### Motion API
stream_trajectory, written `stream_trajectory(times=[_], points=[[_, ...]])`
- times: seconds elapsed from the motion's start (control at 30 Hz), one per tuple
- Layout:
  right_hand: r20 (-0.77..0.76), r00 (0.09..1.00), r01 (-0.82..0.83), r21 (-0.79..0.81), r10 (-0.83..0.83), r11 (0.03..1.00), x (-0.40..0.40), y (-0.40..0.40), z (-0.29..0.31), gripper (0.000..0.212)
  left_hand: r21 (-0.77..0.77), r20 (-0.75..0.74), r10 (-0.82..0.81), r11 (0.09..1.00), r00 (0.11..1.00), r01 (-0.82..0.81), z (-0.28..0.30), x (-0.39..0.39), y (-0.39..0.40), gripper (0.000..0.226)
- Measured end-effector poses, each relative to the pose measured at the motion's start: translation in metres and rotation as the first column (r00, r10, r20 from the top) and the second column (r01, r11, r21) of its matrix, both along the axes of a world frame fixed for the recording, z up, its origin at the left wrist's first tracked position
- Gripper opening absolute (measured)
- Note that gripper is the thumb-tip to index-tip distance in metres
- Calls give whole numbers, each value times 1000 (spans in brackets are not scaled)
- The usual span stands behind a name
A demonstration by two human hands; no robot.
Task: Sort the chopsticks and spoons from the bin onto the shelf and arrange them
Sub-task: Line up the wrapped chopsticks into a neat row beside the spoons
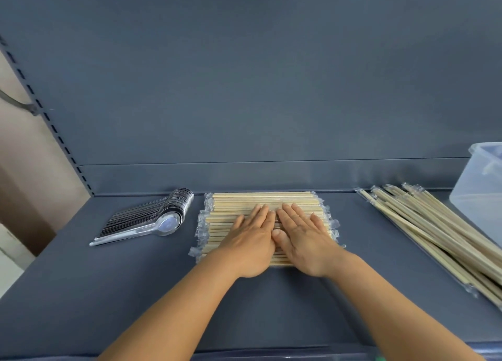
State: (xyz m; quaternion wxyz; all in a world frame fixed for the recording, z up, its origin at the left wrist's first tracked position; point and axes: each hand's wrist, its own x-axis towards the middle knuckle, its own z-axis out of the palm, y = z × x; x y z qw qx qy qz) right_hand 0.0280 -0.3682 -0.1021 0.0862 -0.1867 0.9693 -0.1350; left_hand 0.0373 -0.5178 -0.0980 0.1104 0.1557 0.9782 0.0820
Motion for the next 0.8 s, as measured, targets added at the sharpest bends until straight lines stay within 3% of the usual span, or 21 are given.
stream_trajectory(times=[0.1,0.2,0.33,0.57,0.7,0.8], points=[[-57,996,59,-59,-63,997,4,2,1,62,50,-65,84,995,994,-81,3,1,-5,60],[-128,969,195,-116,-210,974,2,8,1,65,62,-127,303,953,945,-297,6,0,-19,67],[-118,906,392,-128,-407,911,-1,23,-5,77,2,-57,506,862,861,-507,0,-1,-37,73],[-13,923,374,-199,-384,906,3,28,-6,48,29,-15,483,875,875,-483,-4,0,-35,69],[-5,928,365,-199,-373,910,6,27,-1,50,-10,-17,475,880,880,-475,-2,0,-33,66],[-89,927,346,-169,-364,923,9,31,0,56,-58,-47,464,883,885,-466,1,2,-31,66]])
